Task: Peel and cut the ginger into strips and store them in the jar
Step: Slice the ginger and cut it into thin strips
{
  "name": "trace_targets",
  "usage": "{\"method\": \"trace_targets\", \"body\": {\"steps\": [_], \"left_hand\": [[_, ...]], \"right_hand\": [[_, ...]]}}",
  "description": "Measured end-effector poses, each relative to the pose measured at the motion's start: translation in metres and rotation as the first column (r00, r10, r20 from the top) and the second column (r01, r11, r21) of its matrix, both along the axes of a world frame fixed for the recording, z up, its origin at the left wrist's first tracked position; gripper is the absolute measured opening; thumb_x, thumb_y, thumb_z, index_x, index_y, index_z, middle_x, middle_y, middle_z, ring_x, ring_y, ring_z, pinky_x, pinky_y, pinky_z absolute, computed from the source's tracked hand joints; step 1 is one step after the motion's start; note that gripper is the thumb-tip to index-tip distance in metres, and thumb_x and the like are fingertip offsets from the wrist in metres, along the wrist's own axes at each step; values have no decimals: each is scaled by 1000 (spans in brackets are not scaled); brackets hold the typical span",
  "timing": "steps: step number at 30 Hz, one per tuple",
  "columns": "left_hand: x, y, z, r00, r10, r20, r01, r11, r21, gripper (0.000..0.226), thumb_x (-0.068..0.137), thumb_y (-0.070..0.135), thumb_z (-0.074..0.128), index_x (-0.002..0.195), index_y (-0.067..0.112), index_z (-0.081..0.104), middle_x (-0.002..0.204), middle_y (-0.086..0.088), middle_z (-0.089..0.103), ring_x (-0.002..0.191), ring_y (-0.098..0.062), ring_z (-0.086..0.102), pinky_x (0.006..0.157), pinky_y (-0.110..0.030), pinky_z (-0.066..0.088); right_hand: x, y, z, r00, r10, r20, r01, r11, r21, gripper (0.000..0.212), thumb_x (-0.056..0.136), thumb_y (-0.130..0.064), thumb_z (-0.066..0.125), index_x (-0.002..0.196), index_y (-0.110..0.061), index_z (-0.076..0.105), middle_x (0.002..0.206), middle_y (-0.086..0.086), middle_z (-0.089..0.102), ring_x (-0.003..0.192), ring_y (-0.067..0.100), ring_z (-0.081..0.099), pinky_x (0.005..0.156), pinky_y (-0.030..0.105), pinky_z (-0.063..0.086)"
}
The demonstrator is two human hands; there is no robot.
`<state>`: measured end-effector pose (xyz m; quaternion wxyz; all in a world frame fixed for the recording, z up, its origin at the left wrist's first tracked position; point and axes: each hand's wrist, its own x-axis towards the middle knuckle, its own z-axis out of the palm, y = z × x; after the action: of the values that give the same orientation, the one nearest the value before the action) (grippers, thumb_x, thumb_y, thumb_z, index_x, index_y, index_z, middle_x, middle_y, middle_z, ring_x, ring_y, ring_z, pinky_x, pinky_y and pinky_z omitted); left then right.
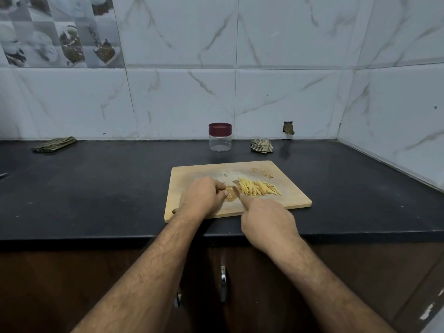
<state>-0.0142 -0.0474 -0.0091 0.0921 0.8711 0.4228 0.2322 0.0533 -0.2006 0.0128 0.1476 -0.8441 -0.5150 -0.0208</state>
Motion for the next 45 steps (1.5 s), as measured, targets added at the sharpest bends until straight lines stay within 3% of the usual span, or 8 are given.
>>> {"method": "trace_targets", "body": {"steps": [5,13,18,25,29,34,41,45], "left_hand": [[-1,0,0,1000,-17,-14,17,1000,-4,25,95,40,57,115,35,72,107,12,72,98,-12,63,79,-30,52],[0,4,-1,999,-30,-23,29,1000,-3,25,95,41,56,113,37,72,100,9,73,95,-15,62,72,-29,48],[0,5,-1,1000,-25,-14,25,1000,4,26,95,40,57,116,36,71,110,11,72,102,-14,63,79,-30,52],[2,6,-3,1000,0,3,0,1000,13,28,93,41,59,117,32,71,112,10,72,104,-14,62,82,-30,52],[1,4,-3,999,11,46,-11,1000,13,32,91,41,62,121,30,68,107,9,71,104,-14,62,82,-30,50],[1,2,-4,997,39,61,-40,999,10,26,90,42,63,111,29,71,99,9,69,93,-12,61,72,-28,47],[-1,-2,-2,998,35,61,-37,999,35,24,92,40,62,110,31,74,103,11,73,96,-11,63,75,-29,51],[-1,-1,-2,999,24,42,-24,1000,16,23,93,41,60,110,35,73,99,12,73,90,-11,62,67,-27,44]], "right_hand": [[-1,11,9,999,29,-37,-29,1000,-5,55,98,-17,41,149,-35,37,131,1,60,119,22,55,87,34,45],[1,20,7,999,43,-14,-44,998,-38,52,99,-18,41,148,-37,39,130,1,60,118,22,55,83,33,42],[0,31,9,999,47,3,-46,996,-73,46,97,-17,41,140,-32,48,118,1,63,107,22,58,72,31,38],[-5,-2,-5,993,75,95,-68,995,-77,49,96,-15,43,142,-30,39,101,0,60,92,22,56,66,34,40],[-4,2,-4,996,48,75,-43,997,-66,52,97,-15,41,146,-32,38,111,1,63,101,22,58,70,34,43],[-1,7,-2,998,5,61,-3,999,-33,49,99,-15,39,145,-31,41,118,2,63,106,22,59,74,34,44],[3,7,1,1000,6,-1,-6,1000,-19,54,99,-17,38,150,-35,34,127,0,61,115,22,57,84,35,47],[1,15,4,999,33,-15,-33,999,-17,53,99,-16,39,148,-37,37,126,0,61,115,22,56,80,34,44]]}}
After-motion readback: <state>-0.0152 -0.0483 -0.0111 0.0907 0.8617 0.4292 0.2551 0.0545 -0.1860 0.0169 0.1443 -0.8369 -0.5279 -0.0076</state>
